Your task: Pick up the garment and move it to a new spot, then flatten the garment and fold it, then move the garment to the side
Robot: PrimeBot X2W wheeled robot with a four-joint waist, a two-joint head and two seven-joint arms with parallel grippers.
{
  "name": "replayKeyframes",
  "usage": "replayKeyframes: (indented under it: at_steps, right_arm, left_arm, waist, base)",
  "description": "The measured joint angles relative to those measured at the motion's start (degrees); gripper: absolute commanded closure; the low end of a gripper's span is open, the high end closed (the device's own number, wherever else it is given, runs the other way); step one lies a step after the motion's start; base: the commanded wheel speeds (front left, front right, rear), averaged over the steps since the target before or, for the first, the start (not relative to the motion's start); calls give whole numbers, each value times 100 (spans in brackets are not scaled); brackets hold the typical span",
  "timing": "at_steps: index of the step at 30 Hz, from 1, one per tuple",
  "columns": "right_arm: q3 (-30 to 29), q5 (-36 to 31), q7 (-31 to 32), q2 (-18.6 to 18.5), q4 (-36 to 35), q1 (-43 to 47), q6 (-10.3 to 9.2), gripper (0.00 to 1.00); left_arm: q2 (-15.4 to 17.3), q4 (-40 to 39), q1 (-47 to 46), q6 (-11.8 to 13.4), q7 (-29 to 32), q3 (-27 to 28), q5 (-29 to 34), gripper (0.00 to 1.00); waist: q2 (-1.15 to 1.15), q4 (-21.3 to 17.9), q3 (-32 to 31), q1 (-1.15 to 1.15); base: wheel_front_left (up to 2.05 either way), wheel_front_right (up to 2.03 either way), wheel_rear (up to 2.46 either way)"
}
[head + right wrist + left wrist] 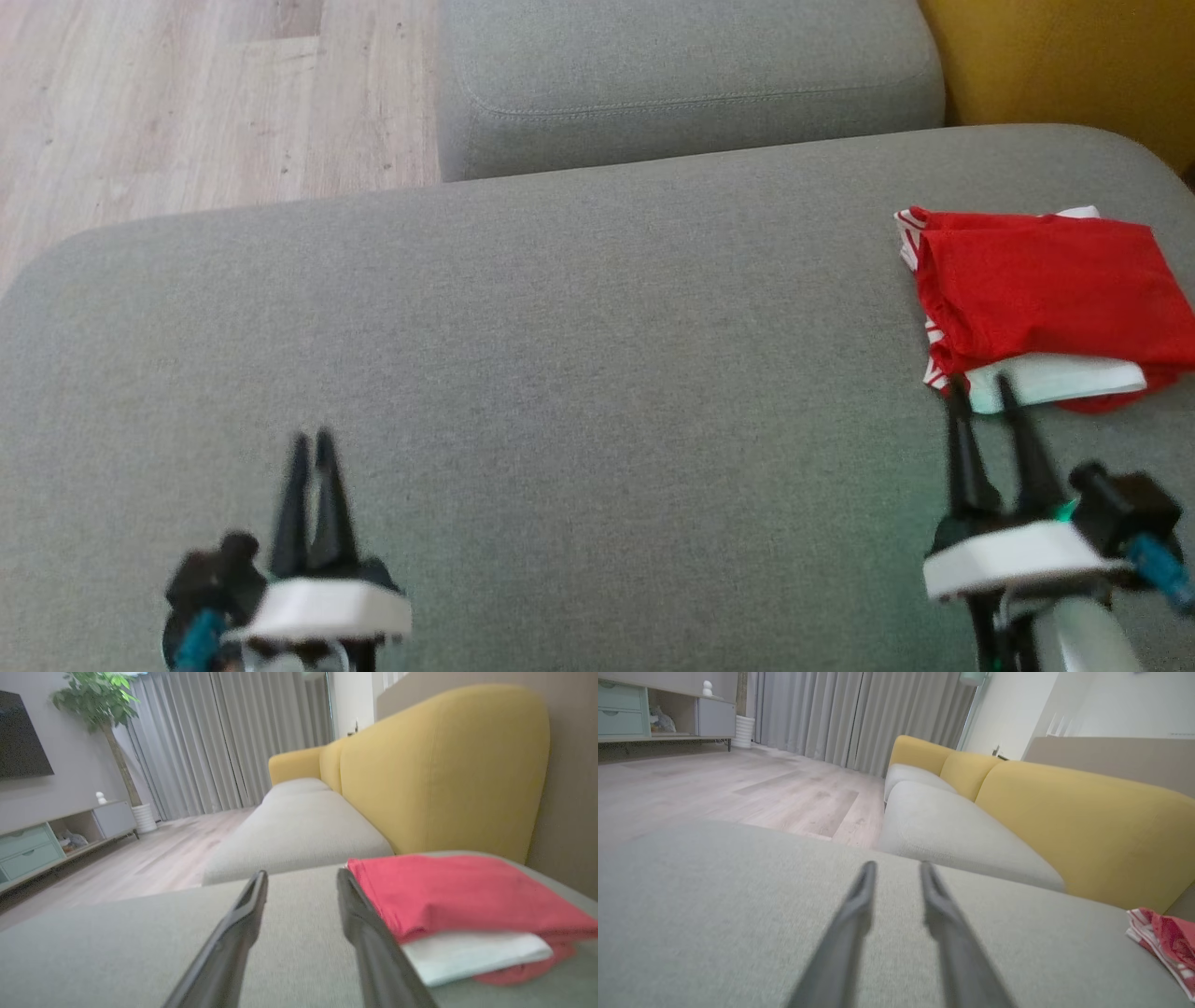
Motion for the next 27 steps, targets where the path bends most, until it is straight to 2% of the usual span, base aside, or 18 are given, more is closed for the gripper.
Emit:
replayKeyframes:
  at_steps: [6,27]
  right_arm:
    - [8,78,19,4,374,347,-4,100]
    - [-82,1529,365,4,370,309,-4,100]
  left_arm:
    - [-3,366,334,-1,44,-22,-85,100]
    - [-3,314,318,-118,401,147,-1310,100]
  waist:
    - [0,4,0,0]
    - [0,51,13,0]
  base:
    - [0,0,0]
    - [0,0,0]
